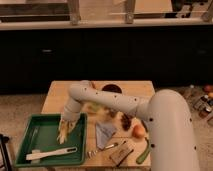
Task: Place banana in tray
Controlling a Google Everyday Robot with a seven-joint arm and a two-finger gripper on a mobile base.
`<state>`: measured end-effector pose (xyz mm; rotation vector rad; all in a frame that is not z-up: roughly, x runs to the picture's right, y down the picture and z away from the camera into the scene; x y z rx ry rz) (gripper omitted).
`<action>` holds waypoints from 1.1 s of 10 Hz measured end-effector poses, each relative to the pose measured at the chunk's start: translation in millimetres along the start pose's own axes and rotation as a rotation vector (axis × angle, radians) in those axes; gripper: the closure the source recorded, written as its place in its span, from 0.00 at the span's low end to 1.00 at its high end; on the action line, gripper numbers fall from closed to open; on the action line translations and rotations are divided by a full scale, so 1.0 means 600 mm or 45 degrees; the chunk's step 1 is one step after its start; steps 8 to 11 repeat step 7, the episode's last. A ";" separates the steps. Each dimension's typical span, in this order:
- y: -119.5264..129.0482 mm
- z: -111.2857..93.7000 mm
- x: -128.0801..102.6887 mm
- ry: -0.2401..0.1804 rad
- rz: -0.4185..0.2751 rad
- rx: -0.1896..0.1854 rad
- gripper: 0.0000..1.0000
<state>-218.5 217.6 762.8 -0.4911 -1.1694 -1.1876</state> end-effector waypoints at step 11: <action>0.007 -0.009 -0.008 -0.037 -0.074 0.060 0.20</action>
